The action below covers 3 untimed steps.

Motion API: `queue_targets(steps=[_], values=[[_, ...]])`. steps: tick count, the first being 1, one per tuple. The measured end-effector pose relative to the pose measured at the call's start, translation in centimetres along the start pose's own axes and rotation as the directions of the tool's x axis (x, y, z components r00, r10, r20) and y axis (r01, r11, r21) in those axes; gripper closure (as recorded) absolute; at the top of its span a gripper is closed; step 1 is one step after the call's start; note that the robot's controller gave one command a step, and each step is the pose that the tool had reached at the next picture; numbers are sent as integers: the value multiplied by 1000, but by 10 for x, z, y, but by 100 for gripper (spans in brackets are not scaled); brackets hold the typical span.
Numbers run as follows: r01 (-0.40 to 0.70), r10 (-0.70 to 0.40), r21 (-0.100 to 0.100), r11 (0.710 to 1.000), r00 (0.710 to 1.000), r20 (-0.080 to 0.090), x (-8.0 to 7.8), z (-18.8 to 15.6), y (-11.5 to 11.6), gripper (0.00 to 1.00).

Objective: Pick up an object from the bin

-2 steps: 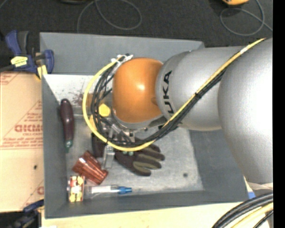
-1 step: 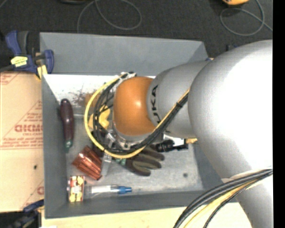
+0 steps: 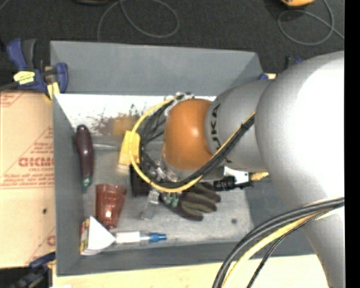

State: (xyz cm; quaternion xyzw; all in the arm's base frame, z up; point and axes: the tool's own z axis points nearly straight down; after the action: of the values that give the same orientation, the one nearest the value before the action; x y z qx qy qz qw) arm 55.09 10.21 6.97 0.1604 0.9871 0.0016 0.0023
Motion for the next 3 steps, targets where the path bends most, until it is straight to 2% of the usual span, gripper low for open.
queue_targets(steps=[1, 2, 3], values=[[-244, 244, 1, 970, 970, -2, -10, 0, 8, 0], [-1, 1, 0, 1000, 1000, 3, -2, -1, -1, 100], [-2, 2, -1, 1000, 1000, 3, -2, -1, 0, 100]])
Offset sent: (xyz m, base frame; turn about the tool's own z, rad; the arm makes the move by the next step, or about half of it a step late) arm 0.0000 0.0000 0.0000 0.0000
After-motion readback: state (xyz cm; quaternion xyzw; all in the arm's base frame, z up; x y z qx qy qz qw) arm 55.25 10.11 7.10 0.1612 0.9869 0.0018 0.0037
